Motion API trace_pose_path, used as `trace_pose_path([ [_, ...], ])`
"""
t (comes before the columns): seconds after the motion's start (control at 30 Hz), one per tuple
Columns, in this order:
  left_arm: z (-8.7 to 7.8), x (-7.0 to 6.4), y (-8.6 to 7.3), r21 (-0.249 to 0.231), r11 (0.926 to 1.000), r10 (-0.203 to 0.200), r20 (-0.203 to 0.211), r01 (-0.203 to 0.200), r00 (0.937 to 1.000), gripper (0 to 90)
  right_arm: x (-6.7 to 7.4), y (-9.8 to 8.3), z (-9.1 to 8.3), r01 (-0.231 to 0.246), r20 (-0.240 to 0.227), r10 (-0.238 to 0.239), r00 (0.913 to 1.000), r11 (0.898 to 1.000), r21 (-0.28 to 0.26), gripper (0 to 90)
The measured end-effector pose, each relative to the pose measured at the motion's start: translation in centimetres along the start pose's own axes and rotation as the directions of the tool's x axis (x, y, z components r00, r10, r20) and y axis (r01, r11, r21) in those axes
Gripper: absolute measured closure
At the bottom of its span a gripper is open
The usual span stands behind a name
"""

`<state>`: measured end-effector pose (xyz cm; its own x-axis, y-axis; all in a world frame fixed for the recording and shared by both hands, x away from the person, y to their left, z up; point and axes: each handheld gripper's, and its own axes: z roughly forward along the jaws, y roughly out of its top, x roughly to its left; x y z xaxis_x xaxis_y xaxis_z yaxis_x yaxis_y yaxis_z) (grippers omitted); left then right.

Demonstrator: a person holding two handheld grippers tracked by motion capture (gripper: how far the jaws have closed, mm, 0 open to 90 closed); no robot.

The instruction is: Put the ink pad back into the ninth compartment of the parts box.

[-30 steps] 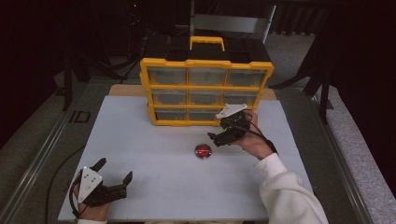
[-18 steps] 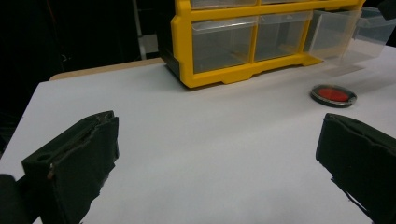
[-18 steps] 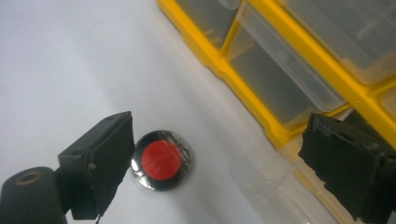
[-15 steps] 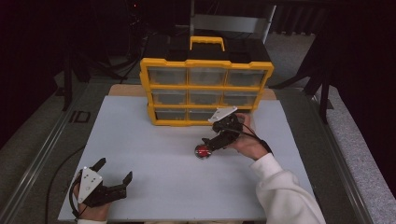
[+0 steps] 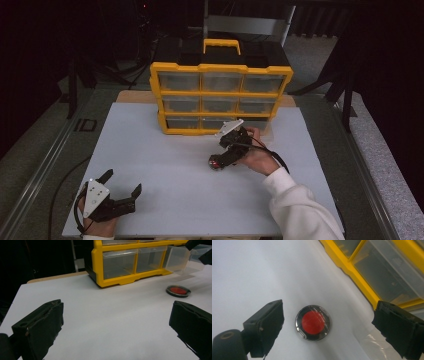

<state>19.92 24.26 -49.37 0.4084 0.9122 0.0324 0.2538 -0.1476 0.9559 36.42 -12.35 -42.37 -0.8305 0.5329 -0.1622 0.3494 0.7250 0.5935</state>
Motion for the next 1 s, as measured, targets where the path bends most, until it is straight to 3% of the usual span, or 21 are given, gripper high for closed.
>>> trace_pose_path([
  [0.43, 0.0, 0.0, 0.0, 0.002, 1.0, 0.002, 0.0, -0.002, 1.0, 0.0, 0.3, -0.2, 1.6, -0.049, -0.014, 0.05, 0.9987, 0.997, 0.057, 9.2],
  [1.0, 0.0, -0.1, 0.0, 0.003, 1.0, 0.005, 0.001, -0.005, 1.0, 0.0, 0.7, -0.6, 3.6, -0.068, -0.019, 0.071, 0.9973, 0.99, 0.122, 9.2],
])
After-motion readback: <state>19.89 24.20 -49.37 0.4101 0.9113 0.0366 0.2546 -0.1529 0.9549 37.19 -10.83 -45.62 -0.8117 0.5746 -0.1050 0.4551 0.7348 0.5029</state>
